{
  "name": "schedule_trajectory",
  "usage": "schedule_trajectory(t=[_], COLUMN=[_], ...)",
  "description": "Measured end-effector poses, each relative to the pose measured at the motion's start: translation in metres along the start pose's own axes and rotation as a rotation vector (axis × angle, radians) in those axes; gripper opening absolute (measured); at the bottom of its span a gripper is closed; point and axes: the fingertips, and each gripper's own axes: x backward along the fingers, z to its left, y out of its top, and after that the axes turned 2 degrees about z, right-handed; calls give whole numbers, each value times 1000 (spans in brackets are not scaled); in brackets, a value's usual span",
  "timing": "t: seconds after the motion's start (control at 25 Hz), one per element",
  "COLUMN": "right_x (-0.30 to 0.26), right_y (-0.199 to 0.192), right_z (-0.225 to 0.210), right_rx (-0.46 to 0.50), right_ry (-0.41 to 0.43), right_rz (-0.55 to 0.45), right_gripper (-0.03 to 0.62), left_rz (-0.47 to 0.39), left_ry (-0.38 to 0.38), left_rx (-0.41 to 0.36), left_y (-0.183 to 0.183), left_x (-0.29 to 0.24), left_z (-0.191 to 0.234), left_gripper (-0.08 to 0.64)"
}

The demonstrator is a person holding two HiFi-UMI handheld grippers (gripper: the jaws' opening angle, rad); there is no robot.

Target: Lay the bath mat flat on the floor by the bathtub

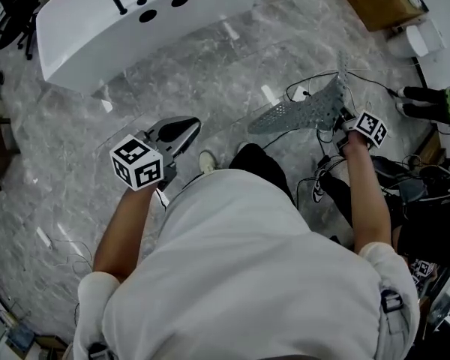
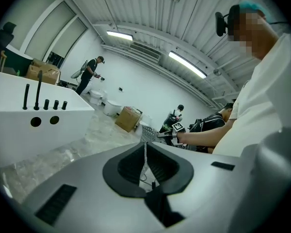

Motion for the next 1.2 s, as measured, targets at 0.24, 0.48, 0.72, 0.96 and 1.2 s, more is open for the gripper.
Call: schedule_trajectory(t=[0.24,0.48,0.72,0.96,1.2], right_x=[-92,-209,-314,-416,-521], right_y=[65,116,172,227,257], right_z=[5,6,7,6,26], right_rx=[-2,42,101,207,419], right_ry=[-15,5,26,25,44], right_rz=[19,108,193,253,290], right_gripper=[44,43,43,43,43], left_rz=[-29,-25,-36,-45,-28], left_ry=[72,182,234,260,309], left_rx=[64,139,195,236,321], left_y=[23,51,105,142,136], left_x=[-5,-30,-86,-133,-144], left_z=[55,123,178,214,243], left_gripper=[27,28,27,27,28])
